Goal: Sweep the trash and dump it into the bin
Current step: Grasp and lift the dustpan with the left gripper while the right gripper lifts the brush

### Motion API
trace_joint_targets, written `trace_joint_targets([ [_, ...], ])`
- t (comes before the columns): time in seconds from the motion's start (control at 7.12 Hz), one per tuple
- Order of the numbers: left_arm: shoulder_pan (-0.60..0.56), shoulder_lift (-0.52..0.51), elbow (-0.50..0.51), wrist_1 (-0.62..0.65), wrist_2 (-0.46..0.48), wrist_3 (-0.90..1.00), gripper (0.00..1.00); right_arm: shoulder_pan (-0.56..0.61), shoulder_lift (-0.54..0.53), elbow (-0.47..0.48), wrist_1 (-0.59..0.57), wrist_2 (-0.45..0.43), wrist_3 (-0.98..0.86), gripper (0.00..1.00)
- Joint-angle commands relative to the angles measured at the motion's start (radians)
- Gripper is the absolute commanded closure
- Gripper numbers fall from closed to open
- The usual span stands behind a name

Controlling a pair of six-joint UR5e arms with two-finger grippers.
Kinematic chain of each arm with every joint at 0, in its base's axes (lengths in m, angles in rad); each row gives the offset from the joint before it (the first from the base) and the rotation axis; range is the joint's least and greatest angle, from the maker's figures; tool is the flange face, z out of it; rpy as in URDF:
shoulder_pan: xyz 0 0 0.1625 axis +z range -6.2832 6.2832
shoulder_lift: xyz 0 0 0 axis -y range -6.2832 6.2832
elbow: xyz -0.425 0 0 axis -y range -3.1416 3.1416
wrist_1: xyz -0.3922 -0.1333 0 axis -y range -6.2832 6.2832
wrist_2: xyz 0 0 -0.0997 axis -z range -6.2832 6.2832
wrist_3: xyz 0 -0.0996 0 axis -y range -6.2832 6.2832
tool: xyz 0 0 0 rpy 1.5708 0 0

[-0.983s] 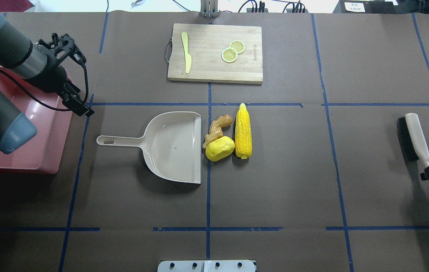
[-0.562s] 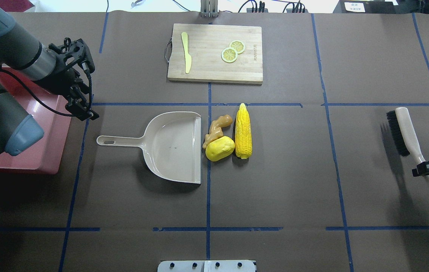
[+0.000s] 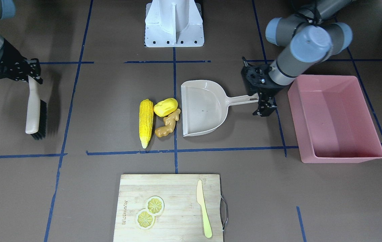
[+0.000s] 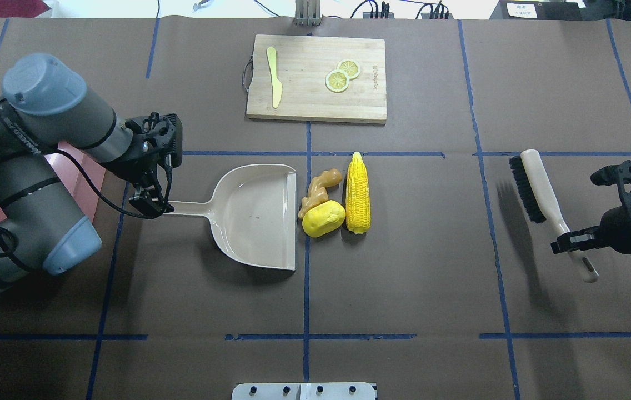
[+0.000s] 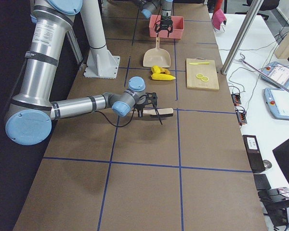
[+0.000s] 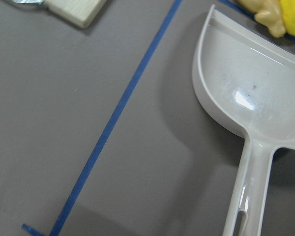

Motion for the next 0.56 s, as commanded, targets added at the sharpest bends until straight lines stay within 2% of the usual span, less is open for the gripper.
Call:
trace_joint_targets([
  [0.0,0.078,-0.002,-0.004,0.0,0.062,0.006,0.01,-0.051,0.075,0.039,-0.091,-0.019,0.031,1.0],
  [0.42,0.1,-0.002,0.012,-0.004,0.079,0.004,0.02,-0.085,0.122,0.041,-0.113,-0.028,0.066,1.0],
])
